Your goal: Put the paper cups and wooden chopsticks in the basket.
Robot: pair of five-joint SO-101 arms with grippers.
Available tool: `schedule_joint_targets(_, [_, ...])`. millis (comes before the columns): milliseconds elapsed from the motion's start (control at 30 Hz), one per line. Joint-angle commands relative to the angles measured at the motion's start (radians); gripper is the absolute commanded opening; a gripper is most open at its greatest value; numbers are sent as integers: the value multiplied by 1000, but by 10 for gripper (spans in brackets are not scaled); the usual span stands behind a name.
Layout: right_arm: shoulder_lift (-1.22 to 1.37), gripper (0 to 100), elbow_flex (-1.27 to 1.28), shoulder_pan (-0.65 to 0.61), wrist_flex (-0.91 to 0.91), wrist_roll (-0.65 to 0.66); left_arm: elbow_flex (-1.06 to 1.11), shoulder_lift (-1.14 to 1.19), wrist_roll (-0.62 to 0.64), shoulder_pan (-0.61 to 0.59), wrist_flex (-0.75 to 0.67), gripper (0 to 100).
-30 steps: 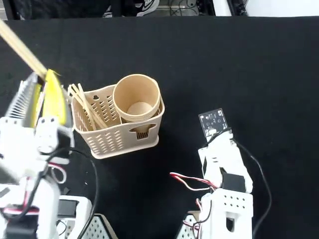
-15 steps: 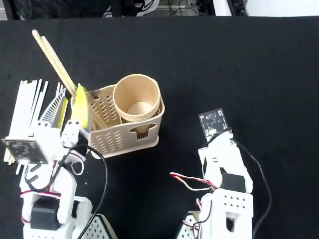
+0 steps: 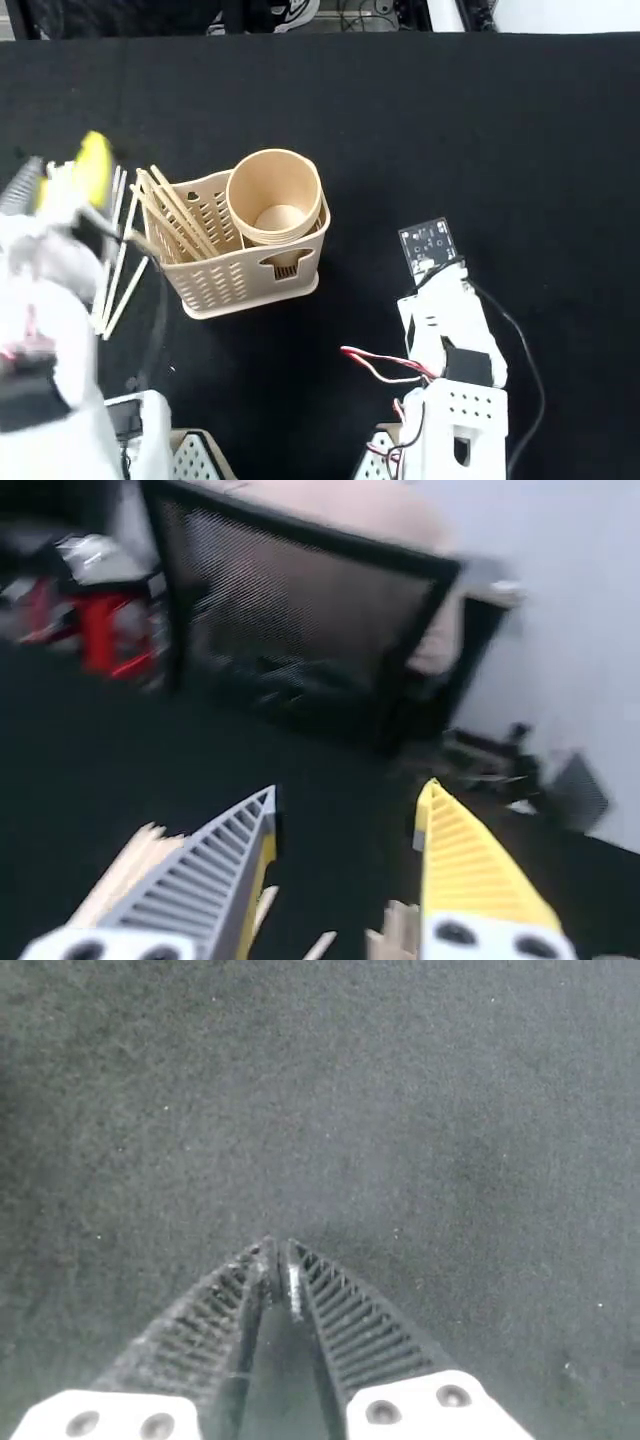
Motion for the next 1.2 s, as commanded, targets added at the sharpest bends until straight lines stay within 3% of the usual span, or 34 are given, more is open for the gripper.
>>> schedule_joint_targets(0, [-13,15,-2,5,-17,8,-390,457,-107,-185,181,227])
schedule_joint_targets(200, [-13,15,-2,5,-17,8,-645,902,-370,-286,334,227])
schedule_joint_targets(567, [-13,15,-2,5,-17,8,-822,1478,-776,-349,336,177])
schedule_joint_targets(900, [-13,15,-2,5,-17,8,-1007,1818,-795,-351,342,177])
schedule_joint_targets(1167, [-13,15,-2,5,-17,8,-1069,1942,-796,-349,342,177])
